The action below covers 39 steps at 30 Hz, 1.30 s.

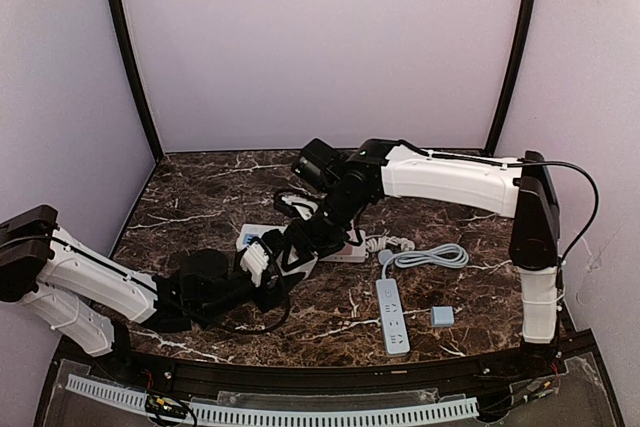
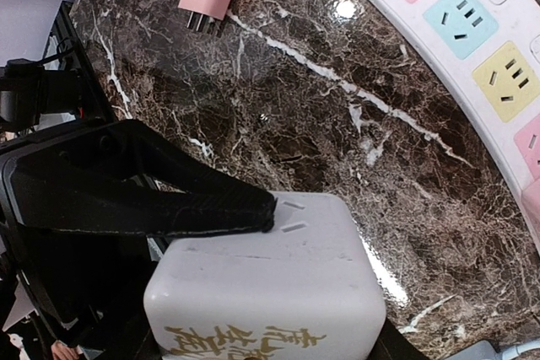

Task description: Insert the plug

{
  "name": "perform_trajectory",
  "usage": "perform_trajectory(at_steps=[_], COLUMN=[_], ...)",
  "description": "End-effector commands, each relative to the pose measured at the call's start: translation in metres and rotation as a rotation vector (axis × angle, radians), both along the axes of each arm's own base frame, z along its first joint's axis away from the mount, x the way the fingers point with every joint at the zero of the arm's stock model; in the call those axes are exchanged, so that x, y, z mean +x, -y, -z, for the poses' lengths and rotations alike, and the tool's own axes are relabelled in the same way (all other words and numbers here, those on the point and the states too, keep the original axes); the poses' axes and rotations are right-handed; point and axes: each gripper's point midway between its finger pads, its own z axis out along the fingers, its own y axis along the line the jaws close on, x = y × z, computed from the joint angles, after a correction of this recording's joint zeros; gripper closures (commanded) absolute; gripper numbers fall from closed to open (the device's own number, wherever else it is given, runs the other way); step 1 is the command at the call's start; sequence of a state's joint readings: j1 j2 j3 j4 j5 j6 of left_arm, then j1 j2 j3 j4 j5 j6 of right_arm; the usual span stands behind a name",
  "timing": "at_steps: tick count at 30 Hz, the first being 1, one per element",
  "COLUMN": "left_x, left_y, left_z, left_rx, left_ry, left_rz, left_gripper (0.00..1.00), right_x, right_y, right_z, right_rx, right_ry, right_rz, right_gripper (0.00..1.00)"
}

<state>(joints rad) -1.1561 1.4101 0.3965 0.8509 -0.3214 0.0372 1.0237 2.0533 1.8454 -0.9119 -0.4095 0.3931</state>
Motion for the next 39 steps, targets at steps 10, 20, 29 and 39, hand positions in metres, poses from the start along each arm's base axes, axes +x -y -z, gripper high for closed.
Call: perform_trajectory(at_steps=[10,20,29,39], left_x=[-0.001,-0.002,0.016,0.026], left_y=[0.000,-0.006,-0.042,-0.119], left_z=[-0.021,-0.026,-0.045,-0.054], left_rx=[-0.089,-0.116,-0.230,-0.333], left_ry=[0.036,0.034,-0.012,-0.080], left_rz=[0.001,-0.015,-0.235,-0.570], left_gripper=[0.73,0.08,0.06,0.06], right_x=[-0.009,0.012,0.067,0.089], right_y=[-0.009,0.001,0.011,0.009], right_z=[-0.013,-0.019,-0.030,-0.025], right_rx=[0.066,0.019,-0.090,-0.175], right_ry=[0.019,0.163,0.515,0.782], right_rz=[-0.050,-0.050,-0.207,-0.598], right_gripper=[0.90,1.00,1.00,1.00])
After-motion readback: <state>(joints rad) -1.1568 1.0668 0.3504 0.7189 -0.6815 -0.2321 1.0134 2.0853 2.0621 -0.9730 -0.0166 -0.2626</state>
